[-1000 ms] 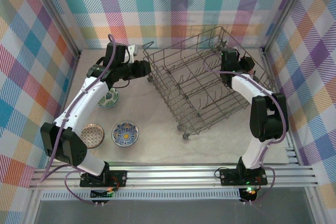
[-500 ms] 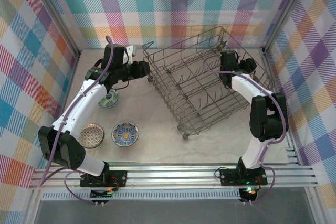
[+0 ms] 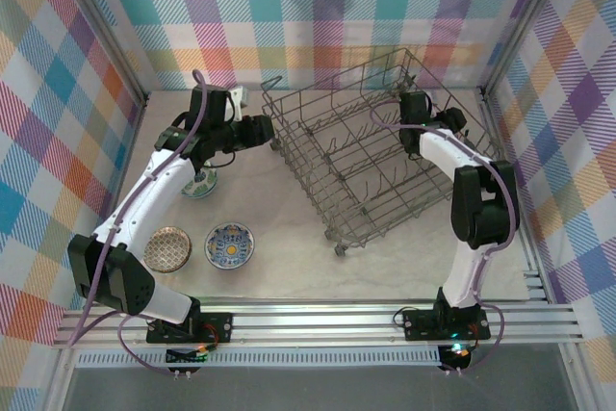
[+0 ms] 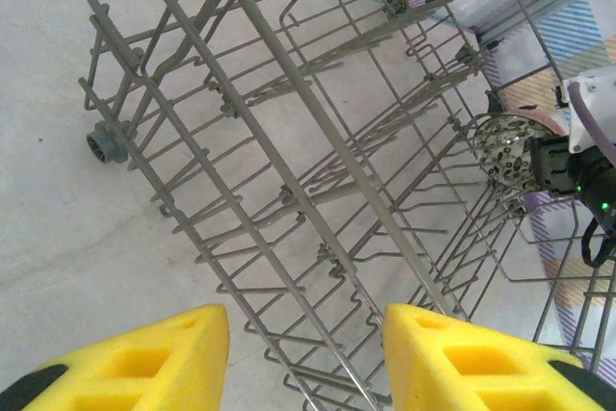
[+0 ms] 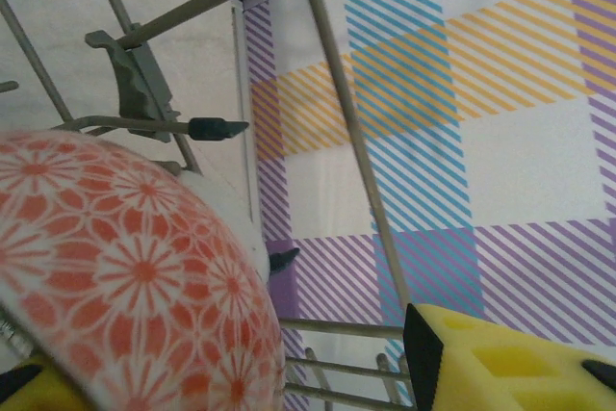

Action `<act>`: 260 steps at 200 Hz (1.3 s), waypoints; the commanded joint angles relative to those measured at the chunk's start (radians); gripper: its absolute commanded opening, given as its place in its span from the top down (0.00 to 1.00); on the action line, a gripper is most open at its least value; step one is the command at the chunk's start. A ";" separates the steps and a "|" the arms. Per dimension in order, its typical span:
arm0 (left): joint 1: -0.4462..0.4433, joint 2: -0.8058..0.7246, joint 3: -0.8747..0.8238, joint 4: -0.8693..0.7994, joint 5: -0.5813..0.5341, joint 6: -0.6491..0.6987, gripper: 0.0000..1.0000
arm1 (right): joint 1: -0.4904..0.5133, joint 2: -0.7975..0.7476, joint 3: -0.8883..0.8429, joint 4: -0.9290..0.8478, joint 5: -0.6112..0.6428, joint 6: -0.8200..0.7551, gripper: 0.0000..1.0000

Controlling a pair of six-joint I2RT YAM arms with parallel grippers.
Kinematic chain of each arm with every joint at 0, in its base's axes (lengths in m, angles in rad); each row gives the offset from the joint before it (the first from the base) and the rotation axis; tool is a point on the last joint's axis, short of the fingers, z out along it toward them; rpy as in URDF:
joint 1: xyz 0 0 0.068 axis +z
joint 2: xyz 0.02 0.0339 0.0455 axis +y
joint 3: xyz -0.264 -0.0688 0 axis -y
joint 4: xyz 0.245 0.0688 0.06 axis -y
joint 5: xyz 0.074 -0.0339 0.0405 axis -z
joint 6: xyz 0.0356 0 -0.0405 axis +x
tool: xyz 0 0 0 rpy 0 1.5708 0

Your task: Load the bowls into the dish rack

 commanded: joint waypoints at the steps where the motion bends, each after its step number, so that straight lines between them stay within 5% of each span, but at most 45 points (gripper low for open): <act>1: 0.014 -0.039 -0.013 0.011 -0.009 -0.010 0.54 | -0.010 0.017 0.056 -0.023 -0.002 0.051 0.43; 64: 0.014 -0.053 -0.021 0.002 -0.014 -0.010 0.54 | -0.017 0.050 0.097 -0.085 -0.034 0.100 0.42; 158: 0.035 -0.069 -0.013 -0.065 -0.009 0.009 0.52 | -0.011 -0.024 0.150 -0.345 -0.308 0.247 0.00; 260: 0.082 -0.127 -0.053 -0.140 -0.016 0.044 0.50 | 0.021 -0.159 0.126 -0.452 -0.524 0.373 0.01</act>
